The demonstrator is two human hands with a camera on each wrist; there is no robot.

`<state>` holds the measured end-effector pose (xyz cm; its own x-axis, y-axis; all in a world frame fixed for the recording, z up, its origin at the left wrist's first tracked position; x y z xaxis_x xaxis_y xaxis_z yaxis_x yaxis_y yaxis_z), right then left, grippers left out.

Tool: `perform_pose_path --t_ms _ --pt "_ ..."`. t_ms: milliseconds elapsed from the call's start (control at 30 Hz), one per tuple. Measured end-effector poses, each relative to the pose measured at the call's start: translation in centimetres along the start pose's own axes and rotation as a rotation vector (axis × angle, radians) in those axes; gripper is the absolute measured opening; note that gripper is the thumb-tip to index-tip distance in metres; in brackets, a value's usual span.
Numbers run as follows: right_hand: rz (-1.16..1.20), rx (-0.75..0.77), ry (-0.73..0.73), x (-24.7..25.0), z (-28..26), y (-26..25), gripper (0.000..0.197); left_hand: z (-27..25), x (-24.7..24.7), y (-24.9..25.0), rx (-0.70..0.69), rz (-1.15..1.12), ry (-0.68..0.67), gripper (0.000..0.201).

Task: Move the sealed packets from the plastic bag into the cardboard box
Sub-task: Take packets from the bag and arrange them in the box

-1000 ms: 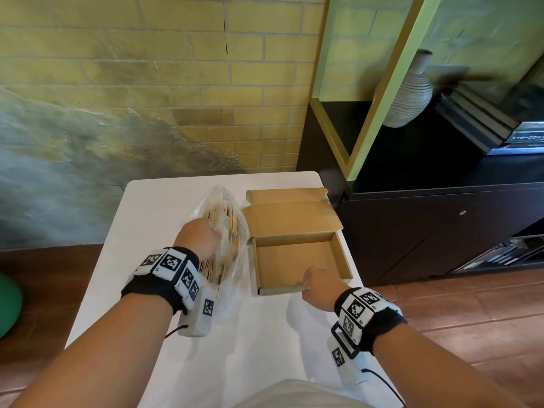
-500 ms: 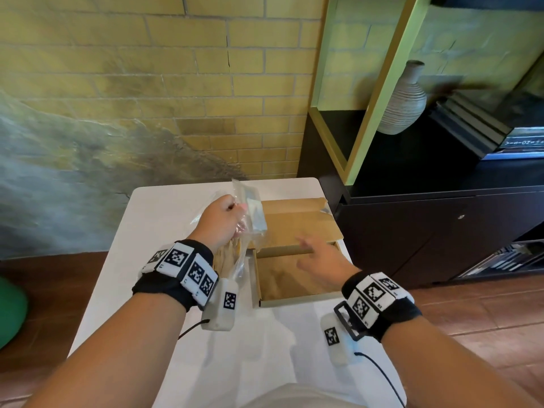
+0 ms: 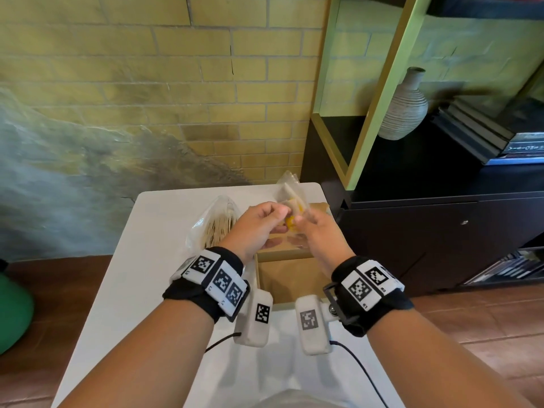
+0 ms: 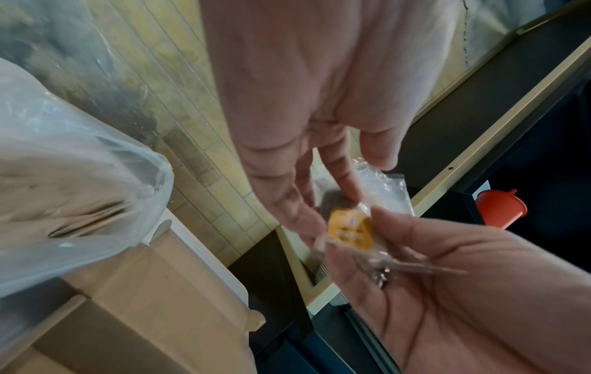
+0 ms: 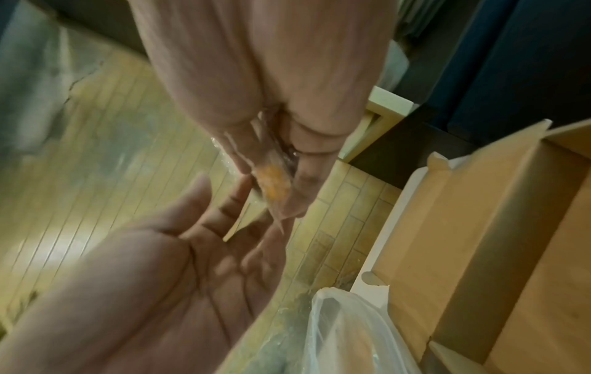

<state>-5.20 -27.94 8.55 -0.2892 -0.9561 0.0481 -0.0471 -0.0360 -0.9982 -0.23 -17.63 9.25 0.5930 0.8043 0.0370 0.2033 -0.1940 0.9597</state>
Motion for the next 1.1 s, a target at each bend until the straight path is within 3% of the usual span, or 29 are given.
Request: perform_pose_path --t_ms 67,167,333,500,600,767,867,967,1100 --pt "0.049 -0.008 0.025 0.6 -0.1 0.2 0.018 0.2 0.1 0.1 -0.03 0.025 0.059 0.012" --pt "0.087 -0.024 0.011 0.8 -0.1 0.7 0.031 0.5 0.4 0.0 -0.054 0.002 0.125 0.016" --pt "0.249 -0.053 0.054 1.0 -0.2 1.0 0.023 0.9 0.7 0.0 -0.083 -0.073 0.178 0.021" --pt "0.203 -0.027 0.081 1.9 0.0 0.9 0.018 1.3 1.4 -0.2 -0.068 -0.076 0.238 0.027" --pt "0.128 0.024 0.123 2.9 0.0 0.4 0.013 1.5 2.4 -0.3 -0.061 -0.06 0.314 0.042" --pt "-0.007 0.034 0.242 5.1 0.5 0.5 0.016 1.2 3.8 0.1 -0.102 -0.056 0.374 0.014" --pt "-0.034 0.05 0.246 5.4 0.5 0.3 0.001 1.2 4.3 -0.2 -0.062 -0.101 0.393 0.024" --pt "-0.065 0.063 0.232 5.3 0.5 0.4 0.011 1.3 3.9 -0.3 -0.036 -0.177 0.346 0.046" --pt "-0.084 0.071 0.248 5.4 0.5 0.5 0.007 1.1 3.7 -0.3 -0.052 -0.15 0.355 0.077"
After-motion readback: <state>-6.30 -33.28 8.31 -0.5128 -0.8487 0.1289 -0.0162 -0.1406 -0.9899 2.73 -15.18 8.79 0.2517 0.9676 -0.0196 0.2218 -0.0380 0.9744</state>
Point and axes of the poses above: each hand's wrist, its own z-axis towards the middle knuckle, its own x-axis out of the back of the hand, y = z × x, the point moved 6 cm from there along z, towards the middle knuckle, and after that the axes turned 5 degrees about x, right-handed, at the moved point
